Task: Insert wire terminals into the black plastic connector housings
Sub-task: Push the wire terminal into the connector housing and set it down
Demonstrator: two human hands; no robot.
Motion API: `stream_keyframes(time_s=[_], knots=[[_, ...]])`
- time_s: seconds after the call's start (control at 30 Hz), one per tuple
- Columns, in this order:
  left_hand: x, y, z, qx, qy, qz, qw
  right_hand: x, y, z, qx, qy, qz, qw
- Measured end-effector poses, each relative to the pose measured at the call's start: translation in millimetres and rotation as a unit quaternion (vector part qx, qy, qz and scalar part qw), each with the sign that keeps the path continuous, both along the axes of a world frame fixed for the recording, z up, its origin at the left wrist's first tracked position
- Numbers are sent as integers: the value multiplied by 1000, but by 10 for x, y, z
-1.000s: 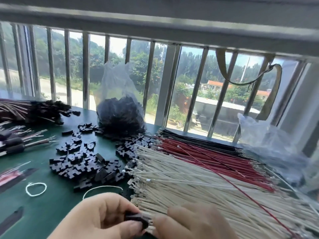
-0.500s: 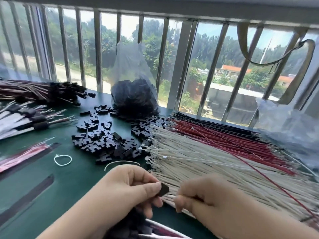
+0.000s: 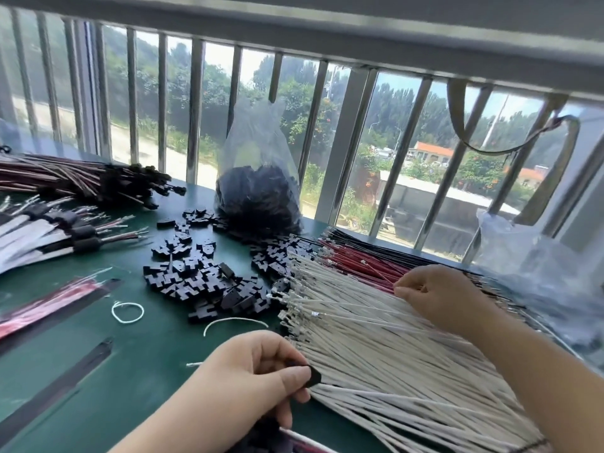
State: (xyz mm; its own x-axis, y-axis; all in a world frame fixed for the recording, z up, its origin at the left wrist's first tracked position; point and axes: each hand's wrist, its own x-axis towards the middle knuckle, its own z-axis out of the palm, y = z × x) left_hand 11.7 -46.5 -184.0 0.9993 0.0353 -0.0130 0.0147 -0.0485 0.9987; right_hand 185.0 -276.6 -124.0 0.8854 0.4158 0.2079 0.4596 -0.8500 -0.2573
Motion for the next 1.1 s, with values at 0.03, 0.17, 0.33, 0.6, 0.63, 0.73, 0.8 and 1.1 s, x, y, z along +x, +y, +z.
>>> stream_keyframes(time_s=[0.03,0.17,0.33,0.6,0.63,0.73,0.8,1.1], knots=[[-1,2,-8,-1,-2,3,1000,56,31,-8,-11,0,-4,1000],[-1,2,-41,-2,-11,6,1000,197,193,-35,-69,-28,-4,997],[-10,-13,-46,-10,-18,11,1000,319,361,-54,-83,5,10,996],[-18,-7,-46,-5,-23,5,1000,438,553,-96,-4,6,-3,1000],[-17,-7,-42,-5,-21,3,1000,457,563,-96,-3,9,-5,1000],[-19,-13,-32,-7,-18,2,1000,507,564,-51,-19,46,-13,999],[-22,-17,-23,-6,-19,2,1000,521,536,-24,-13,74,-13,997],[-26,-4,15,-53,-22,46,997,321,391,52,207,-15,12,978]])
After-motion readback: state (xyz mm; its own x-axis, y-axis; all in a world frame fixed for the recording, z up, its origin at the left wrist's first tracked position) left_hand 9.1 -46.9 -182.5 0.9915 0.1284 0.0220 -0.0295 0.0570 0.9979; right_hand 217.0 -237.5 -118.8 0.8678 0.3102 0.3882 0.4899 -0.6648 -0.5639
